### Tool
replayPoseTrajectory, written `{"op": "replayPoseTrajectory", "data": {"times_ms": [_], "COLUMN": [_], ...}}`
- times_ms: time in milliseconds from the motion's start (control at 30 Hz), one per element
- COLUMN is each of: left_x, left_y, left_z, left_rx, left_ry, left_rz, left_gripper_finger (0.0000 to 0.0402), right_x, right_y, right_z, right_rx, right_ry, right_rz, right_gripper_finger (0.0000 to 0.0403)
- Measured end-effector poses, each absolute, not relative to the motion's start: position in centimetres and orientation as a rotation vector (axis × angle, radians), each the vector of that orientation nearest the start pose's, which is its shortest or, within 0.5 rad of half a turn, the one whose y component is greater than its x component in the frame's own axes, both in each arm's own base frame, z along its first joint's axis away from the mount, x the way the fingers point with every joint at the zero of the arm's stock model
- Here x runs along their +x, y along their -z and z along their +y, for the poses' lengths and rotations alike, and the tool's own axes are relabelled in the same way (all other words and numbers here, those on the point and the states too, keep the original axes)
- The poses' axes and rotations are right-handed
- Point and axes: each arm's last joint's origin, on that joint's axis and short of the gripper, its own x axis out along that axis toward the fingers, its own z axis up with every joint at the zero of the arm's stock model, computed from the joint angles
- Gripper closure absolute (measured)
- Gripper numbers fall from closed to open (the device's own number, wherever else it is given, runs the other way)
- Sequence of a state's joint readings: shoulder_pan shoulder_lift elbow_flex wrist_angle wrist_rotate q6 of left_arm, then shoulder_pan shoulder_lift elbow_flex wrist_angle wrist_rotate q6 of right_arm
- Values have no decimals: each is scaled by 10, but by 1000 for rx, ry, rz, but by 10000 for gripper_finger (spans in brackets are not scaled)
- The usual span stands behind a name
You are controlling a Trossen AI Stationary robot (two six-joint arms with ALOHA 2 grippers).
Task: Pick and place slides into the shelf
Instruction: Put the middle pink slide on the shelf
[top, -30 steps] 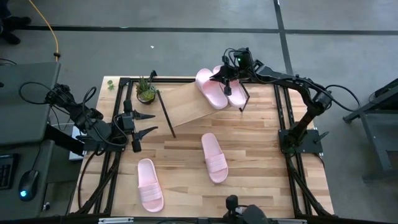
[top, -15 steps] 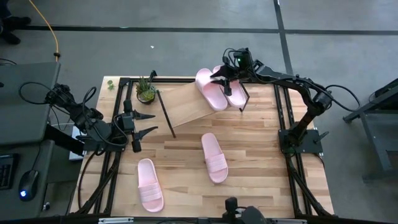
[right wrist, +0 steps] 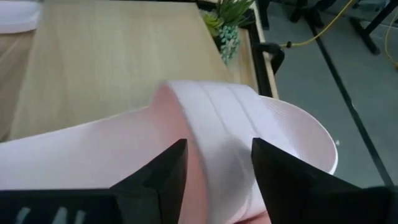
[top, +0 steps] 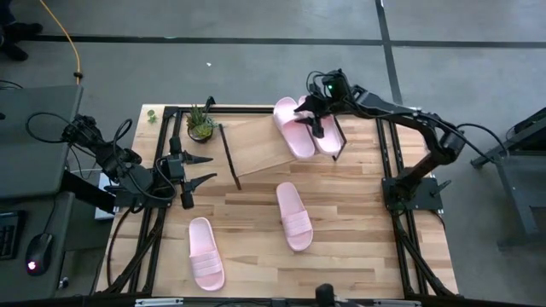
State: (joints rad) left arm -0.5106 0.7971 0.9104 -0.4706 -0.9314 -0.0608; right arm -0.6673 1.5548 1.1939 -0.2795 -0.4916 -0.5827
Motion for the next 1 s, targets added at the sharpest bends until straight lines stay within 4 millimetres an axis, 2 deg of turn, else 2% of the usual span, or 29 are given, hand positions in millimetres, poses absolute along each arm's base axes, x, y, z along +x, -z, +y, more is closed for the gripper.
{"op": "replayPoseTrajectory", "data": {"times_ms": [167, 367, 700, 1000], "left_x": [144, 144, 143, 142], "left_y": [-350, -350, -346, -344], "left_z": [-54, -54, -54, -53], "left_rx": [178, 167, 168, 141], "left_ry": [-424, -425, -407, -412], "left_rz": [257, 256, 288, 302], "left_gripper_finger": [222, 222, 222, 222], "right_x": [268, 264, 275, 293], "right_y": [-300, -311, -308, -307], "right_z": [-187, -178, -157, -118], "right_rx": [-248, -244, -201, -211], "right_ry": [24, 33, 20, -103], "right_rz": [546, 524, 571, 570], "right_gripper_finger": [217, 210, 210, 210]}}
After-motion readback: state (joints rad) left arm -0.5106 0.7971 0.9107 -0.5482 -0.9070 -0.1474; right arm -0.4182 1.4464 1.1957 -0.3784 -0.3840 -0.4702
